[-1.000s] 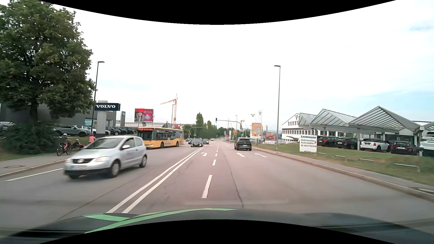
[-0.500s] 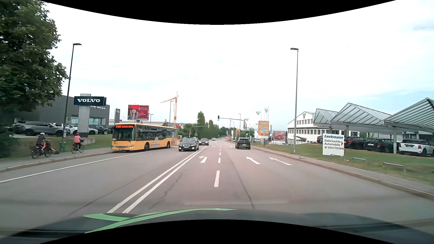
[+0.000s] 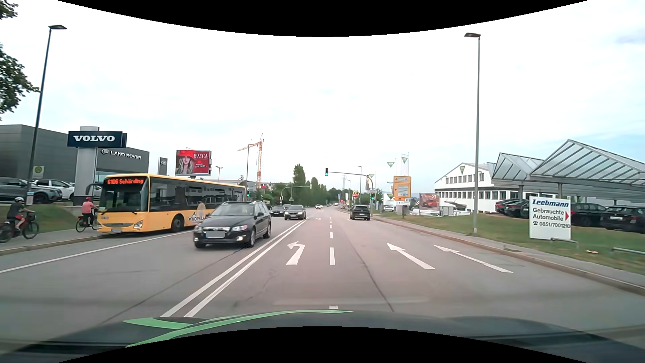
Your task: Follow the waypoints while adhering to traffic rules and regulations
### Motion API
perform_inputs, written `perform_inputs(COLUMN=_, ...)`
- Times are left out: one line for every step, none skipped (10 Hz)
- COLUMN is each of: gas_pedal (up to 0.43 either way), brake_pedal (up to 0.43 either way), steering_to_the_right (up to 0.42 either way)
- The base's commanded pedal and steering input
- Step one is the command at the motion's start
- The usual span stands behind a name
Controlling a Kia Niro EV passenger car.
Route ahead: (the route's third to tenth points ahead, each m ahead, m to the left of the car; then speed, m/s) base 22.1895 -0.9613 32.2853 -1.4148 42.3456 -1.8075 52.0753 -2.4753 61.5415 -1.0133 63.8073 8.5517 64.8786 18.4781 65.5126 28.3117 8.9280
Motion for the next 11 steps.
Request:
perform_inputs(gas_pedal=0.000, brake_pedal=0.195, steering_to_the_right=0.002)
perform_inputs(gas_pedal=0.000, brake_pedal=0.189, steering_to_the_right=0.002)
perform_inputs(gas_pedal=0.000, brake_pedal=0.183, steering_to_the_right=0.001)
perform_inputs(gas_pedal=0.000, brake_pedal=0.183, steering_to_the_right=0.001)
perform_inputs(gas_pedal=0.000, brake_pedal=0.177, steering_to_the_right=0.001)
perform_inputs(gas_pedal=0.000, brake_pedal=0.177, steering_to_the_right=0.001)
perform_inputs(gas_pedal=0.000, brake_pedal=0.171, steering_to_the_right=0.001)
perform_inputs(gas_pedal=0.000, brake_pedal=0.171, steering_to_the_right=0.001)
perform_inputs(gas_pedal=0.000, brake_pedal=0.159, steering_to_the_right=0.001)
perform_inputs(gas_pedal=0.000, brake_pedal=0.152, steering_to_the_right=0.001)
perform_inputs(gas_pedal=0.000, brake_pedal=0.134, steering_to_the_right=0.001)
